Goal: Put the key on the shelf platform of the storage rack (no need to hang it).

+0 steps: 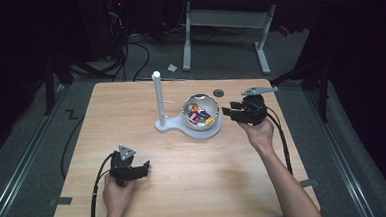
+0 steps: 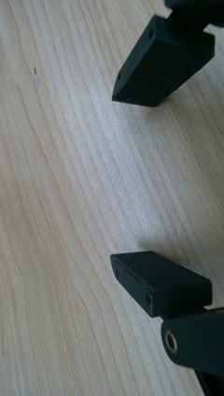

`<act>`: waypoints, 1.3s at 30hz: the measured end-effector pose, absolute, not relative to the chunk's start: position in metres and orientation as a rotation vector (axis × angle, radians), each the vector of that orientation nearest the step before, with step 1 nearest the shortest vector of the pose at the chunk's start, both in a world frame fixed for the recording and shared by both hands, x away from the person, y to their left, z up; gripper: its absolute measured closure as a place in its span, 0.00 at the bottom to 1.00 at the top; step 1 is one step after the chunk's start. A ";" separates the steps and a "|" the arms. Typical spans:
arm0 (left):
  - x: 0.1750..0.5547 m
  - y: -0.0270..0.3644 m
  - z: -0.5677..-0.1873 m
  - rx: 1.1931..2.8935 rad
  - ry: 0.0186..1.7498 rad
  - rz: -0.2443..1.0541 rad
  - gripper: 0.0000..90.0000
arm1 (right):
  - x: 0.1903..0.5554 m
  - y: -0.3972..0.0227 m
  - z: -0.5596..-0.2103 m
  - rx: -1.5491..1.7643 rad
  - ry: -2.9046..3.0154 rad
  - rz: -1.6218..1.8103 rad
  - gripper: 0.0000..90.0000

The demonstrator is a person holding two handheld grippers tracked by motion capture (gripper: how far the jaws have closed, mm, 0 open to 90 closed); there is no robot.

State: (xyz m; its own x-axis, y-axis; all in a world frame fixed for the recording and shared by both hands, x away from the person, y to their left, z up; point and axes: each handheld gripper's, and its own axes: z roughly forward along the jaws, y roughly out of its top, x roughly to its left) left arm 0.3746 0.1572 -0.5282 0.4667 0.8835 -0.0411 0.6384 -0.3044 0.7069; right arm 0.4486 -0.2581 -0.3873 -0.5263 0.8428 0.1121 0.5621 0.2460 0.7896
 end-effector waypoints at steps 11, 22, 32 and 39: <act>0.375 0.157 -0.528 2.051 1.259 0.473 0.21 | 0.423 -0.278 -0.385 1.300 2.132 1.218 0.58; 0.375 0.157 -0.528 2.051 1.260 0.473 0.21 | 0.402 -0.291 -0.376 1.288 2.098 1.208 0.57; 0.375 0.157 -0.528 2.052 1.259 0.474 0.21 | 0.383 -0.299 -0.378 1.298 2.077 1.205 0.57; 0.375 0.157 -0.528 2.051 1.260 0.473 0.21 | 0.374 -0.306 -0.387 1.320 2.062 1.222 0.58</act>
